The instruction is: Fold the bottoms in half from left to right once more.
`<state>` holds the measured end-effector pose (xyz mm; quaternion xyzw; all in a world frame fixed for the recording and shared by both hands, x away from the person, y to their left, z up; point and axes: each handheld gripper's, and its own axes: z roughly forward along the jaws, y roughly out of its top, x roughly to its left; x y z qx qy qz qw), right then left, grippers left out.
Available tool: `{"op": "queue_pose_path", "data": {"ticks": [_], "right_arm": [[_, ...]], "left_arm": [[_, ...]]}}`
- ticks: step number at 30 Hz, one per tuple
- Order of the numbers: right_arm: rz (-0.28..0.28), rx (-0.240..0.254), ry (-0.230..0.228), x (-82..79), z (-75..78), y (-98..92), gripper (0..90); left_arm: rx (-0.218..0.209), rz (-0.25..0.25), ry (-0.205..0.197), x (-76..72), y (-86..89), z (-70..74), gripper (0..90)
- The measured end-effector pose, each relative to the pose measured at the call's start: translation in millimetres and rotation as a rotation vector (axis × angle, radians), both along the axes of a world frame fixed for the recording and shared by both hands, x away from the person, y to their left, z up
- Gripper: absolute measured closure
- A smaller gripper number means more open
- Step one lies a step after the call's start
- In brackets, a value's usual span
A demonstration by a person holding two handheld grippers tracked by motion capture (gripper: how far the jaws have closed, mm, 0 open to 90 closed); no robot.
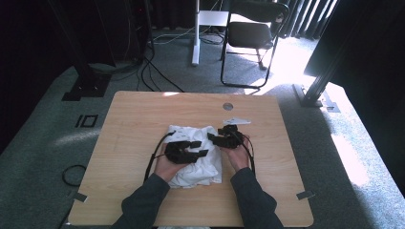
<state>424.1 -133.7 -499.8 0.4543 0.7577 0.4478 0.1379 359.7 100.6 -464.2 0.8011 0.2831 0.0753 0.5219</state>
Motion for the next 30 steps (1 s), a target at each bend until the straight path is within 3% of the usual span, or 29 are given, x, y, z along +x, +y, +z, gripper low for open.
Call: {"op": "queue_pose_path", "data": {"ticks": [1,3,4,5,6,8,12,15,19,24,30], "right_arm": [[-0.009,-0.015,0.005,-1.6,-4.4,-3.1,43.4],[-0.014,-0.008,0.008,-2.7,-6.2,-7.4,43.3],[-0.014,-0.008,0.008,-2.7,-6.2,-7.4,43.3],[-0.019,-0.004,0.009,-4.8,-5.3,-11.9,42.8],[-0.019,-0.004,0.006,-6.5,-3.7,-13.9,42.4],[-0.017,-0.005,-0.011,-11.0,0.6,-17.5,41.2],[-0.010,-0.020,-0.055,-22.3,11.6,-23.2,39.4],[-0.004,-0.036,-0.083,-31.7,18.1,-25.4,39.0],[0.001,-0.049,-0.116,-42.1,24.3,-28.9,38.6],[0.003,-0.046,-0.136,-50.4,30.2,-34.9,38.5],[0.012,-0.051,-0.145,-54.2,32.2,-35.6,38.4]], "left_arm": [[-0.031,0.040,-0.019,-0.2,17.7,10.5,52.4],[-0.008,0.100,-0.018,2.4,32.8,15.3,55.9],[-0.008,0.100,-0.018,2.4,32.8,15.3,57.7],[0.006,0.140,-0.005,6.3,45.6,13.5,59.7],[0.011,0.149,0.011,8.1,50.5,10.6,60.2],[0.047,0.162,0.036,9.2,55.2,2.0,61.2],[0.101,0.161,0.080,9.0,54.3,-19.5,62.5],[0.139,0.156,0.089,7.9,47.3,-32.6,62.4],[0.217,0.168,0.074,7.6,34.6,-47.4,62.9],[0.286,0.200,0.043,9.9,22.9,-54.5,65.2],[0.239,0.197,0.066,25.9,25.5,-57.4,66.3]]}}
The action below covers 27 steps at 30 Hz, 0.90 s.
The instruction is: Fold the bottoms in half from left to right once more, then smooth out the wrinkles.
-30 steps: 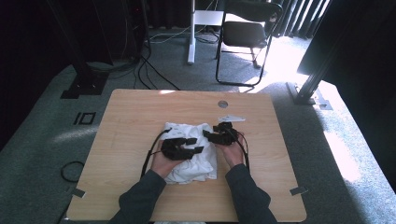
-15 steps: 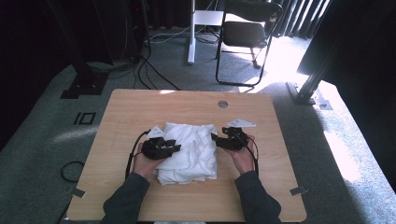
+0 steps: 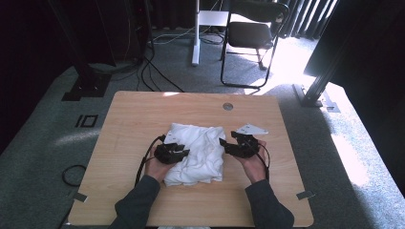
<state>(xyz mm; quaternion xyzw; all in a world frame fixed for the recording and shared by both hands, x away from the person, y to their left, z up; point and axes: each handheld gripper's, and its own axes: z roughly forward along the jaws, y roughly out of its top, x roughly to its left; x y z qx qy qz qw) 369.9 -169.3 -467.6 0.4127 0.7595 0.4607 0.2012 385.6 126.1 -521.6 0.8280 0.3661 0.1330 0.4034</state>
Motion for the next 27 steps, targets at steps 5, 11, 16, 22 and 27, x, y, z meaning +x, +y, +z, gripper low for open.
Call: {"op": "queue_pose_path", "data": {"ticks": [5,11,16,22,27], "right_arm": [[0.020,-0.004,0.005,0.8,-3.1,7.7,38.8],[0.023,-0.001,-0.013,4.4,-0.8,16.8,44.6],[-0.031,-0.011,-0.025,11.4,6.4,19.8,62.7],[-0.031,-0.005,-0.004,21.7,10.5,26.0,64.3],[-0.020,-0.009,0.052,35.5,2.1,47.1,48.2]], "left_arm": [[0.014,0.025,-0.013,9.7,-5.6,0.2,66.5],[0.018,0.046,-0.012,15.7,-8.1,0.7,66.4],[0.020,0.049,-0.011,15.4,-8.4,0.7,66.4],[0.022,0.052,-0.015,15.1,-9.2,0.3,66.4],[0.030,0.057,-0.029,13.2,-10.3,-0.1,66.3]]}}
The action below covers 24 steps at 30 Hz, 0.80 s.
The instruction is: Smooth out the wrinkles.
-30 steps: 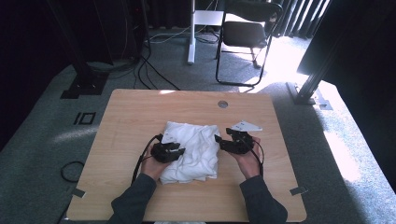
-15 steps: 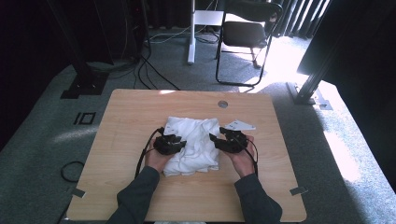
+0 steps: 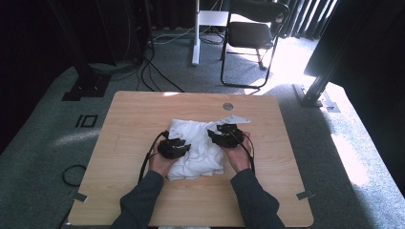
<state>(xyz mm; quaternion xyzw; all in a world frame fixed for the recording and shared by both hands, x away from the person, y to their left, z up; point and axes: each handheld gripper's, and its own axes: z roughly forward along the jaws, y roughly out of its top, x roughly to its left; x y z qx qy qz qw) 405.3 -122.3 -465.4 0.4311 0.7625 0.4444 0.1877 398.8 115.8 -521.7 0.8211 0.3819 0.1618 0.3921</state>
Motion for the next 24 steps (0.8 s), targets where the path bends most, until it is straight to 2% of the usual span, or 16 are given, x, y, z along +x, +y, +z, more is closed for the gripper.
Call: {"op": "queue_pose_path", "data": {"ticks": [2,4,5,6,7,8,10,13,14,15,16,17,18,19,21,24], "right_arm": [[0.002,-0.019,0.035,6.6,-5.2,8.4,44.7],[0.012,-0.090,0.088,11.2,-13.1,16.9,49.2],[0.002,-0.134,0.107,11.8,-17.2,19.3,59.3],[-0.006,-0.156,0.104,10.7,-21.4,18.4,73.1],[-0.014,-0.157,0.101,9.4,-22.9,16.0,83.4],[-0.037,-0.140,0.087,6.3,-22.8,9.5,88.0],[-0.060,-0.088,0.056,-0.3,-17.2,-2.9,88.4],[-0.128,-0.036,-0.014,-12.1,-0.9,-31.2,88.4],[-0.128,-0.036,-0.014,-12.1,-0.9,-31.2,88.4],[-0.159,-0.011,-0.008,-15.0,4.5,-47.8,88.0],[-0.167,-0.013,-0.008,-16.2,5.2,-51.6,88.0],[-0.191,-0.052,-0.020,-18.8,5.5,-55.9,87.2],[-0.211,-0.066,-0.028,-20.9,5.6,-59.5,83.6],[-0.218,-0.041,-0.024,-23.1,5.8,-63.5,78.5],[-0.172,0.004,-0.016,-27.9,6.6,-65.9,65.8],[-0.069,0.052,0.004,-37.2,3.3,-54.6,55.6]], "left_arm": [[-0.002,0.000,-0.001,-0.4,0.3,-0.1,66.3],[-0.003,0.000,0.000,-0.3,0.6,-0.1,66.3],[-0.006,0.000,0.001,-0.5,1.2,-0.1,66.3],[-0.006,0.000,0.001,-0.5,1.2,-0.1,66.2],[-0.006,-0.001,0.001,-0.8,1.9,-0.1,66.2],[-0.006,-0.001,0.001,-0.8,1.9,-0.1,66.2],[-0.020,0.003,0.002,-0.8,2.7,-0.5,66.3],[-0.031,0.006,0.005,-0.4,3.2,-0.5,66.2],[-0.031,0.006,0.005,-0.4,3.2,-0.5,66.1],[-0.035,0.005,0.008,-0.1,3.4,-0.4,66.1],[-0.031,0.007,0.009,0.0,3.4,-0.3,66.1],[-0.033,0.006,0.010,0.1,3.6,-0.3,66.1],[-0.032,0.007,0.010,0.1,3.4,-0.3,66.1],[-0.029,0.008,0.008,0.1,3.2,-0.3,66.1],[-0.027,0.007,0.009,0.1,3.1,-0.2,66.1],[-0.029,0.007,0.010,0.1,3.4,-0.2,66.1]]}}
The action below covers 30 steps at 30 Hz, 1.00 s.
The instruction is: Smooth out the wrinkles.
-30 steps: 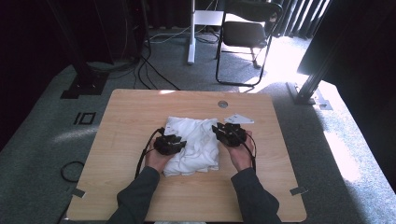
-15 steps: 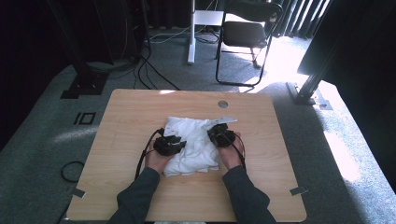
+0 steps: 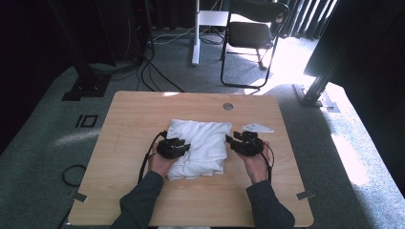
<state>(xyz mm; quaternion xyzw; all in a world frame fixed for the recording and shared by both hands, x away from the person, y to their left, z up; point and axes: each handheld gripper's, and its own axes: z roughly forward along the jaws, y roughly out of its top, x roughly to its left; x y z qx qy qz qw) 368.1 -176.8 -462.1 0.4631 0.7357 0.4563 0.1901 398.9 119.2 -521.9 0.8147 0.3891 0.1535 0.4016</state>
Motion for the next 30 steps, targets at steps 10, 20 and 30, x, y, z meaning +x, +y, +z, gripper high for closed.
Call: {"op": "queue_pose_path", "data": {"ticks": [10,20,30], "right_arm": [[0.024,-0.013,0.073,-6.0,-26.8,18.1,89.4],[0.022,-0.043,0.156,-49.3,-36.4,-13.9,68.7],[0.002,0.016,0.037,-35.4,-17.5,-3.1,46.1]], "left_arm": [[-0.005,0.010,-0.011,-1.9,0.2,-0.3,65.9],[-0.059,0.020,-0.033,-13.9,3.4,11.3,54.6],[-0.087,-0.051,-0.104,-45.5,-0.2,33.9,50.5]]}}
